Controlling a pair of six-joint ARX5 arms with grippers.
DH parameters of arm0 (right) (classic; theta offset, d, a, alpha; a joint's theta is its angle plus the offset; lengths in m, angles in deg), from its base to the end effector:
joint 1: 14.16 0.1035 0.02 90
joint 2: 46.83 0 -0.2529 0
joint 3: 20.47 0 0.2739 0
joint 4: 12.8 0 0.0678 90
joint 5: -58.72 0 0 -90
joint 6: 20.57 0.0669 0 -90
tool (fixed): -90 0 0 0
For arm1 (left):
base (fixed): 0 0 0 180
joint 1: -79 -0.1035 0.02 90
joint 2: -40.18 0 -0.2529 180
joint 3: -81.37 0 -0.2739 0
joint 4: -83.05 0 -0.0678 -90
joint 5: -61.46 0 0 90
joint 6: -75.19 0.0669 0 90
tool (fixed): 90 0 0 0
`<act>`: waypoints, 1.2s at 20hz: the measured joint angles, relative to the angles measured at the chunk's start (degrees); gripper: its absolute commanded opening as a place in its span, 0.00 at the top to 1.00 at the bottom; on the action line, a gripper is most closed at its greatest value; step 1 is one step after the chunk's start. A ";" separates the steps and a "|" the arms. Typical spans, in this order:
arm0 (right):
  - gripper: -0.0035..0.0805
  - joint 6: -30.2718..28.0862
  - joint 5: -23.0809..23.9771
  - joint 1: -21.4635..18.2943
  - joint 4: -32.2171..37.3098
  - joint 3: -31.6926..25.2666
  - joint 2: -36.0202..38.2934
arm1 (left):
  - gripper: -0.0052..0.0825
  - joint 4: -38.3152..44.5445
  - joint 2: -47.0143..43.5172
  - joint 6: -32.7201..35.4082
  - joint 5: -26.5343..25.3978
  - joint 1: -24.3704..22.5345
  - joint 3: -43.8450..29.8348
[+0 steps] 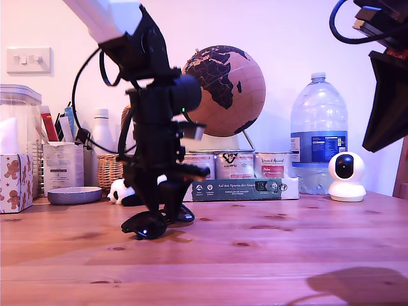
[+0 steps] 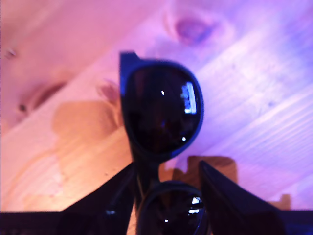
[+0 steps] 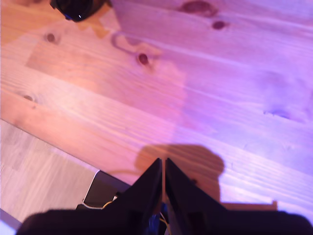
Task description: Pick up the sunglasses and open them, then place them back on the table
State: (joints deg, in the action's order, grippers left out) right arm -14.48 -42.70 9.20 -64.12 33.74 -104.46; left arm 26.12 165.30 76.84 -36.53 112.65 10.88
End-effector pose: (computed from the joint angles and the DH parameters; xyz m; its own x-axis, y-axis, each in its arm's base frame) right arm 0.2105 0.1053 0.1919 0.4410 0.4061 -0.8004 -0.4113 0.8841 0.2220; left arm 0.3960 -0.2524 0.1088 0.3244 -0.0489 -0.9447 0.5367 0.8319 0.1412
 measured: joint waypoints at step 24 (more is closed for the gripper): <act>0.96 -0.04 0.00 0.00 0.83 0.00 0.00 | 0.92 -0.11 0.00 10.19 0.04 0.07 0.87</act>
State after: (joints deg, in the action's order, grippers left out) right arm -14.53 -42.70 9.20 -63.29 33.74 -104.46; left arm 26.01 165.30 87.02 -36.49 112.72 11.76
